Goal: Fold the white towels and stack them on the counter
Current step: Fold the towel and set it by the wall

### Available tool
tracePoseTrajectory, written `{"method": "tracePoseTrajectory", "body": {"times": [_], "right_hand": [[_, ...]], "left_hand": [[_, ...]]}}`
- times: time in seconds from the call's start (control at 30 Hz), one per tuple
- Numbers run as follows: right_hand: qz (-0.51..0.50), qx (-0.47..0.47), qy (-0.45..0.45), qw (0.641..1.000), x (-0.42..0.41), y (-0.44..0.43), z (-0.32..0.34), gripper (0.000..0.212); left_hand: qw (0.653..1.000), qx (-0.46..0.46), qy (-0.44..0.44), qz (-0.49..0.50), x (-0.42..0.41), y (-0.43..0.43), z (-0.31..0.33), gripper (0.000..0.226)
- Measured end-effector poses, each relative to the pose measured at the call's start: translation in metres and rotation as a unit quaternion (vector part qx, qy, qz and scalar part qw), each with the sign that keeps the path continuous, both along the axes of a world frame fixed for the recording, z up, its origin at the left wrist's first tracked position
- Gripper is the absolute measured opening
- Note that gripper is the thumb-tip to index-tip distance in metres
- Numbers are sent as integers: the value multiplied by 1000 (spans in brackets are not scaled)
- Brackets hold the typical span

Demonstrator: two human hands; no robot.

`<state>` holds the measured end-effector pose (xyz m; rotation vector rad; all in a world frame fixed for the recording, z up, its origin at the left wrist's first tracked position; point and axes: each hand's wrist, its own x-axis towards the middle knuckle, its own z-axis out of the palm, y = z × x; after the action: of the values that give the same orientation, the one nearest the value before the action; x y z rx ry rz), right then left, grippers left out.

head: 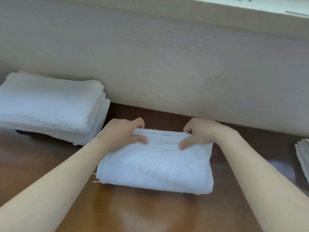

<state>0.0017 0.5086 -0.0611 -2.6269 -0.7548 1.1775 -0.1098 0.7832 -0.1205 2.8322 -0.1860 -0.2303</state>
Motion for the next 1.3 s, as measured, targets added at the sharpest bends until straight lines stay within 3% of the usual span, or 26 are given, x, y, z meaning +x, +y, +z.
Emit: {"method": "tracePoseTrajectory", "body": {"times": [0.1, 0.2, 0.37, 0.47, 0.57, 0.67, 0.77, 0.83, 0.9, 1.03, 1.13, 1.3], "right_hand": [[33, 5, -21, 999, 14, 5, -14, 52], [60, 14, -48, 997, 24, 5, -26, 58], [39, 66, -65, 995, 30, -4, -47, 54], [36, 96, -59, 993, 30, -6, -53, 60], [41, 81, -92, 992, 30, -8, -52, 57], [42, 63, -156, 985, 23, -11, -51, 47], [10, 122, -168, 978, 11, -18, -57, 38], [-45, 187, -166, 967, 5, -25, -60, 35], [-92, 230, -169, 954, -1, -30, -62, 39], [-43, 254, -319, 912, -17, -26, -59, 46], [-19, 258, -393, 882, -32, -17, -57, 47], [-69, 181, -294, 936, -24, -13, -58, 56]], "left_hand": [[999, 30, -28, 7, 4, -4, -11, 63], [998, 39, -49, 24, 9, -9, -19, 52], [995, 6, -96, -3, 11, -9, -22, 59], [983, -46, -176, 0, 7, -11, -17, 46], [989, -81, -115, 39, -1, -13, -14, 50], [996, -43, -52, 51, -4, -13, -16, 53], [997, -24, -42, 56, 2, -12, -16, 63], [996, -28, -65, 50, 3, -10, -19, 74], [991, -56, -108, 50, 1, -8, -22, 71], [980, -115, -147, 72, -4, -8, -28, 55], [975, -88, -190, 71, -3, -11, -26, 54], [978, -48, -198, 53, 4, -8, -16, 67]]}}
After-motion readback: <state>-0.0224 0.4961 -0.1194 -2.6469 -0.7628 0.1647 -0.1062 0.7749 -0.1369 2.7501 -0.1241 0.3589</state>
